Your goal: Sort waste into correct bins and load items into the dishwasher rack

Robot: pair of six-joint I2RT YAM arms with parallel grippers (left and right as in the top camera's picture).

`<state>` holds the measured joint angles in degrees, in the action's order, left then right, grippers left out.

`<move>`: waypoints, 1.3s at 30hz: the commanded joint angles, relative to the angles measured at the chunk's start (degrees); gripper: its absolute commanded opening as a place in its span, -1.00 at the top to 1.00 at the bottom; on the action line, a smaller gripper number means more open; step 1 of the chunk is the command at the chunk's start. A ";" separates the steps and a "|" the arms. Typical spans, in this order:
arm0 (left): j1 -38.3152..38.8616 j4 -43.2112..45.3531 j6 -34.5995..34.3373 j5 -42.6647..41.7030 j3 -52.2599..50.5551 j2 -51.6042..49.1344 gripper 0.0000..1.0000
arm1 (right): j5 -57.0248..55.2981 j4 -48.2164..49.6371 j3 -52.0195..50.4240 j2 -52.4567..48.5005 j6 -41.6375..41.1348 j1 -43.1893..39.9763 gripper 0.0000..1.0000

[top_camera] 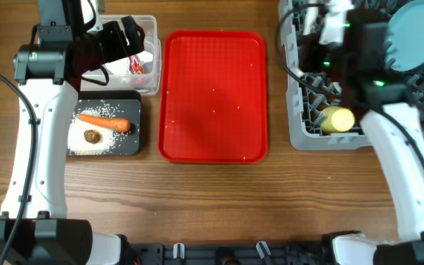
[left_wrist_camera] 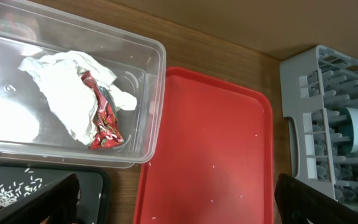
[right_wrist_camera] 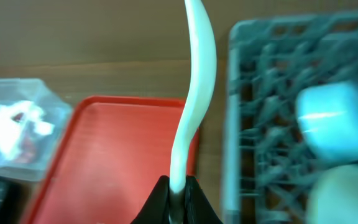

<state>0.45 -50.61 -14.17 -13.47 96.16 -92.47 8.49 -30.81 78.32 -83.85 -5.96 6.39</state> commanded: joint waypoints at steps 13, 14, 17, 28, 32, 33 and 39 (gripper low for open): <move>-0.35 0.15 0.20 0.09 0.11 -0.33 -1.00 | -13.64 -4.24 -0.44 -16.94 6.84 -1.97 0.91; -0.35 0.13 0.20 0.09 0.11 -0.33 -0.99 | -13.68 -4.11 -0.44 -17.11 6.34 -1.97 0.89; -0.35 0.15 0.22 0.09 0.11 -0.33 -1.00 | -13.64 -3.72 -0.44 -17.46 5.68 -1.97 -0.70; -0.35 0.15 0.20 0.09 0.11 -0.33 -0.99 | -7.13 -7.61 1.18 5.53 1.25 -1.97 -1.00; -0.35 0.15 0.20 0.09 0.11 -0.33 -1.00 | -7.13 -10.36 1.18 17.99 1.38 -1.97 -0.99; -0.35 0.15 0.20 0.09 0.11 -0.33 -1.00 | -7.13 -10.36 1.18 20.59 1.38 -1.97 -0.99; -0.35 0.15 0.20 0.09 0.11 -0.33 -1.00 | -9.11 -17.51 1.18 31.47 3.63 -1.97 -1.00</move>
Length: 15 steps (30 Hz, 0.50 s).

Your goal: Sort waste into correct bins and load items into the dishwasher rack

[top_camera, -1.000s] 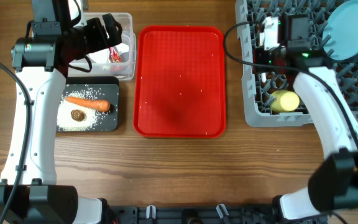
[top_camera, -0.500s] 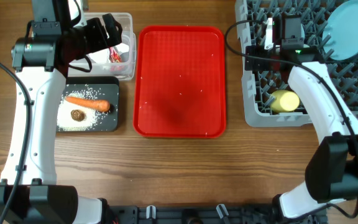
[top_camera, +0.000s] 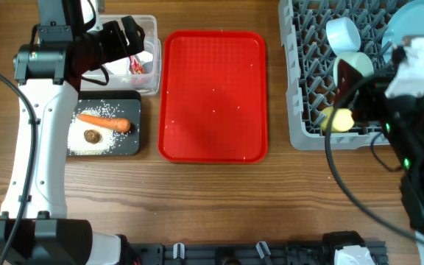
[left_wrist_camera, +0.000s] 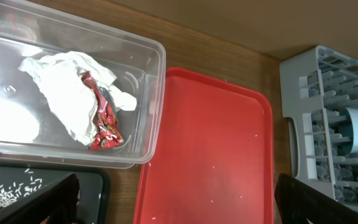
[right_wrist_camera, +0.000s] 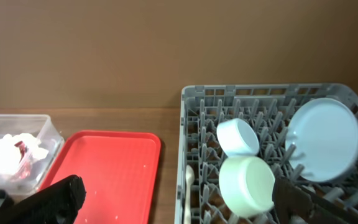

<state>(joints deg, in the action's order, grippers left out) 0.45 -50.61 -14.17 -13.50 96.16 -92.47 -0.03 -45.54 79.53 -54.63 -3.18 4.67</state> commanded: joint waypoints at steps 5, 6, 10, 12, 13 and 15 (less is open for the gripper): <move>-0.35 0.15 0.20 0.11 0.11 -0.33 -1.00 | -5.09 -4.90 -0.04 7.91 1.03 -0.24 -1.00; -0.35 0.15 0.20 0.11 0.11 -0.33 -1.00 | -5.14 -4.66 -0.28 8.66 1.16 -0.24 -0.99; -0.35 0.15 0.20 0.11 0.11 -0.33 -1.00 | -6.78 3.19 -10.32 12.37 1.53 -0.92 -0.99; -0.35 0.15 0.20 0.11 0.11 -0.33 -1.00 | -6.84 13.68 -20.52 15.76 1.57 -1.55 -0.99; -0.35 0.15 0.22 0.11 0.11 -0.33 -1.00 | -6.62 19.28 -25.75 17.66 1.51 -1.53 -1.00; -0.35 0.15 0.20 0.11 0.11 -0.33 -1.00 | -3.61 30.67 -38.42 23.50 1.53 -1.66 -0.99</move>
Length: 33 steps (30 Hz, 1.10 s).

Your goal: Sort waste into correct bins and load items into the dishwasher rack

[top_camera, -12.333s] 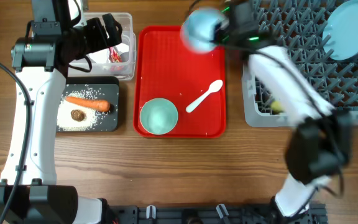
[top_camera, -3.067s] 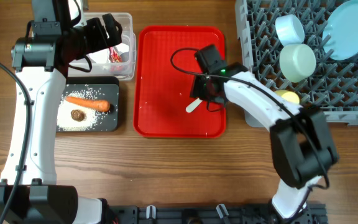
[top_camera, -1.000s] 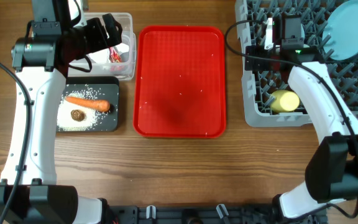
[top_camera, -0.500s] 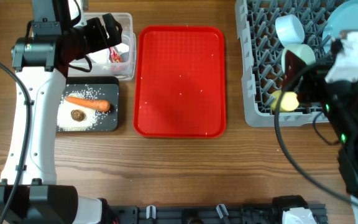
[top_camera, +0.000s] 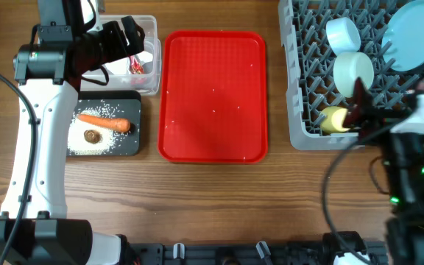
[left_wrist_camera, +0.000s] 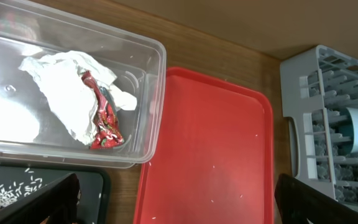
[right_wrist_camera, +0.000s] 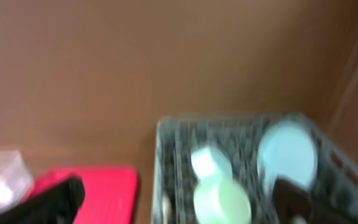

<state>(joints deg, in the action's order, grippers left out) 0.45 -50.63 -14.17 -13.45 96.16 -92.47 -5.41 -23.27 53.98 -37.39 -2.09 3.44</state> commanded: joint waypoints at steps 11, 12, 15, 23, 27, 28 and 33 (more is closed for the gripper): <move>-0.35 0.15 0.20 0.07 0.11 -0.33 -1.00 | 3.98 26.56 -48.63 32.13 0.44 -1.29 -0.99; -0.35 0.17 0.20 0.07 0.11 -0.33 -1.00 | 3.98 26.69 -49.75 33.38 0.44 -1.29 -0.99; -0.35 0.17 0.20 0.07 0.11 -0.33 -1.00 | 3.96 27.74 -52.89 37.29 0.46 -1.29 -0.99; -0.35 0.17 0.20 0.07 0.11 -0.33 -1.00 | 9.11 23.43 -53.68 37.13 0.44 -1.27 -0.99; -0.35 0.17 0.20 0.07 0.11 -0.33 -1.00 | 9.14 23.43 -53.68 37.13 0.44 -1.27 -1.00; -0.35 0.17 0.22 0.07 0.11 -0.33 -1.00 | 9.11 23.43 -53.68 37.13 0.44 -1.27 -1.00; -0.35 0.17 0.20 0.07 0.11 -0.33 -1.00 | 9.14 23.43 -53.68 37.13 0.44 -1.27 -1.00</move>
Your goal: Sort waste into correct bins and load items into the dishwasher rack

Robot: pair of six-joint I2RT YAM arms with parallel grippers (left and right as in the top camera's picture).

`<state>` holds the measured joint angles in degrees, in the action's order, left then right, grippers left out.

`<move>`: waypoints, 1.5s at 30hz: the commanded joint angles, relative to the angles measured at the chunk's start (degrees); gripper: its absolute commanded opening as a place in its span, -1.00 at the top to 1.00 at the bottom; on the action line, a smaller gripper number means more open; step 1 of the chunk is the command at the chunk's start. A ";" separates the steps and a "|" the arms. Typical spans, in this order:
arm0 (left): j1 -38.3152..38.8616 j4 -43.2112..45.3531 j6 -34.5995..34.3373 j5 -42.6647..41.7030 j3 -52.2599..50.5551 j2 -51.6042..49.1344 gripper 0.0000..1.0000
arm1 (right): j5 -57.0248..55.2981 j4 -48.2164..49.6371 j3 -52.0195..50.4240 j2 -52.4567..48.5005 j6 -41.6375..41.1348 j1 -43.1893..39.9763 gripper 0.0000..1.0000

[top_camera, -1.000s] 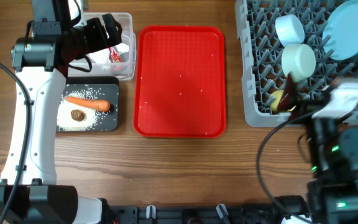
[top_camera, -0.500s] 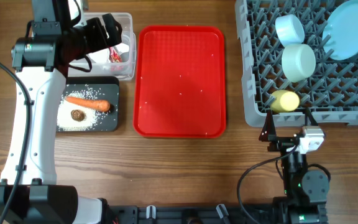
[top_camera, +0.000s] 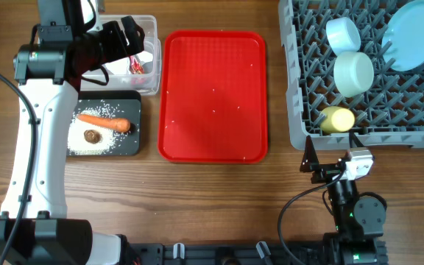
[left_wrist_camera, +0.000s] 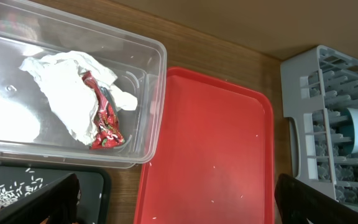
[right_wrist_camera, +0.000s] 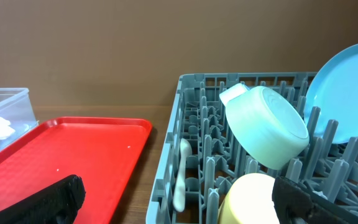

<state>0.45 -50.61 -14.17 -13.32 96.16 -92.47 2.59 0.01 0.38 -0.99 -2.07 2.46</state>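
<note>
The grey dishwasher rack [top_camera: 300,110] holds a blue plate [top_camera: 416,24], a white cup [top_camera: 342,33], a pale green bowl [top_camera: 353,71], a yellow cup [top_camera: 337,118] and a white spoon [right_wrist_camera: 182,174] standing in its left edge. The red tray [top_camera: 212,96] carries only a few rice grains. My right gripper [right_wrist_camera: 179,208] is open and empty, low at the table's front, facing the rack. My left gripper [left_wrist_camera: 179,208] hangs open and empty over the clear bin [left_wrist_camera: 148,93], which holds a crumpled tissue [left_wrist_camera: 67,99] and a red wrapper [left_wrist_camera: 104,121].
A black tray [top_camera: 131,143] left of the red tray bears a carrot [top_camera: 103,122], rice and a small brown lump. My left arm [top_camera: 39,132] reaches along the table's left side. The rack fills the back right corner.
My right arm has dropped back from beside the rack's front right to the table's front edge, gripper still open. The left arm and all the objects are unmoved.
My right gripper was shut on the white spoon above the rack's left side. Then it was open and the spoon stood in the rack. It was later further back from the rack, and now sits low at the table's front. The left gripper stayed open over the clear bin.
</note>
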 commanded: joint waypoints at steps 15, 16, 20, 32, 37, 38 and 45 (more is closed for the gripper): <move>0.44 0.11 0.68 3.43 -0.44 2.54 -1.00 | 1.11 0.15 -0.09 0.74 0.42 -0.28 -0.99; 0.83 2.19 0.66 6.05 -1.68 3.74 -1.00 | 1.11 0.15 -0.09 0.74 0.42 -0.28 -0.99; 1.29 19.58 0.63 10.43 -16.09 14.32 -1.00 | 1.14 0.15 -0.09 0.74 0.39 -0.28 -0.99; -2.38 51.21 0.17 15.58 -71.67 58.31 -1.00 | 1.14 0.15 -0.09 0.74 0.42 -0.28 -1.00; -4.42 51.30 0.15 15.58 -82.82 73.20 -1.00 | 1.14 0.15 -0.09 0.74 0.44 -0.28 -0.99; -4.48 51.32 0.17 15.58 -84.65 75.73 -1.00 | 1.11 0.15 -0.09 0.74 0.42 -0.28 -0.99; -4.48 51.30 -0.04 15.56 -92.26 85.50 -1.00 | 1.11 0.15 -0.09 0.74 0.42 -0.28 -1.00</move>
<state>-3.53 0.36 -14.11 1.67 5.96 -10.00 2.98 0.01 0.36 -0.73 -2.07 2.46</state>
